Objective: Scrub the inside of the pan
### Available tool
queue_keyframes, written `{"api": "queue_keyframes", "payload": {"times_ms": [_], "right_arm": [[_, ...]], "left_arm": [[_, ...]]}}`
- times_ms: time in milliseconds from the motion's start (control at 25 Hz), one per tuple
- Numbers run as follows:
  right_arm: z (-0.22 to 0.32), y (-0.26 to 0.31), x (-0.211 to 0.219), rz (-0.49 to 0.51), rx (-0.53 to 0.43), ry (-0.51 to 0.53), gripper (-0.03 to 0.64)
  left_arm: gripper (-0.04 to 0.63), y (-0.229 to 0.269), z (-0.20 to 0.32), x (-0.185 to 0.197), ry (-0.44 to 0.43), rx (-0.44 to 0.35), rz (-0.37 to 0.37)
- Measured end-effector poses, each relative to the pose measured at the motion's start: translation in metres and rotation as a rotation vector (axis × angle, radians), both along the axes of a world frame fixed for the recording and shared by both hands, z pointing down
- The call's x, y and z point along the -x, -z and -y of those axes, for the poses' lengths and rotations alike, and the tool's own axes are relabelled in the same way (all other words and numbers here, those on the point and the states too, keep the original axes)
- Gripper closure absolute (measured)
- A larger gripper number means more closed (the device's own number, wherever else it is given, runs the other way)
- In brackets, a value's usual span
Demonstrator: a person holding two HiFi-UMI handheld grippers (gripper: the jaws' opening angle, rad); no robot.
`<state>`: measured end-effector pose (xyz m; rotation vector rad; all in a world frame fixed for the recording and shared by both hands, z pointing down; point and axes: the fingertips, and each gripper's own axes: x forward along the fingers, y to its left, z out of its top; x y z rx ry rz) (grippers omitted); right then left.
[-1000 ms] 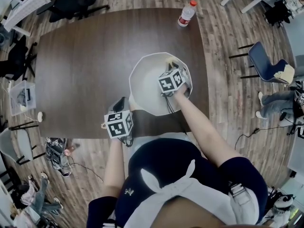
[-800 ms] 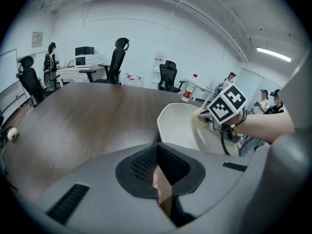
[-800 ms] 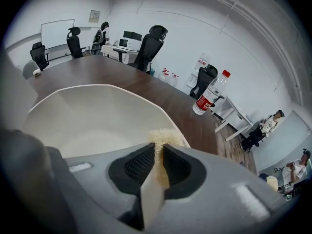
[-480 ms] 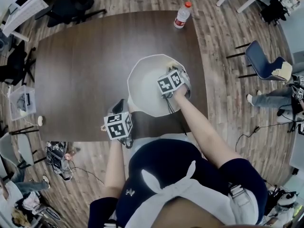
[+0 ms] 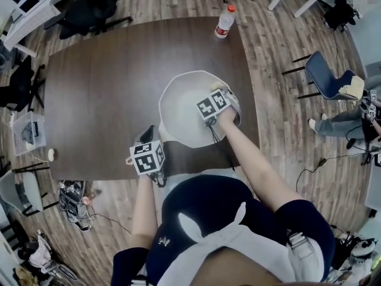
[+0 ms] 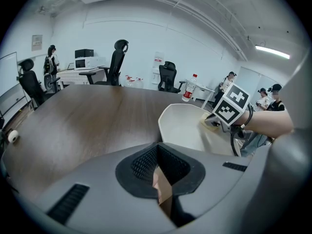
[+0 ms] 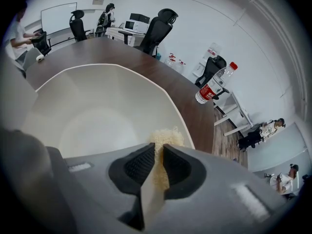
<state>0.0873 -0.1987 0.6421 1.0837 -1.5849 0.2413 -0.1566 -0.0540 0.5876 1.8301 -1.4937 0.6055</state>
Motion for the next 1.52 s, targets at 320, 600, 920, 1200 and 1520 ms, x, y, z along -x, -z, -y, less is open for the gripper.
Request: {"api": "queue_keyframes", "payload": {"times_ms": [320,600,920,1200,1520], "right_arm": [[-0.013,-0.009,-0.004,-0.057,0.121,0.069,0.568],[-0.029,-0.017,-0.009,-0.116,0.289,0.132,0.568],[-0.048,-0.03,-0.011,-0.163,0.447,0.188,0.569],[-0.07,-0.038,-0.017,-0.211,0.604,0.223,0.569],[-0.082,-0.045,-0.018,-0.211,0.677,0.237,0.571]], "left_arm": [[0.592,-0.002,0.002,0.0,0.001,0.005,-0.003],[0.592,0.0,0.002,0.0,-0.003,0.011,-0.005],[0.592,-0.001,0.002,-0.001,-0.013,0.009,0.0],[0.592,0.0,0.002,-0.002,-0.023,0.004,0.005],[0.592,0.002,0.005,-0.001,-0.03,-0.006,0.006]]}}
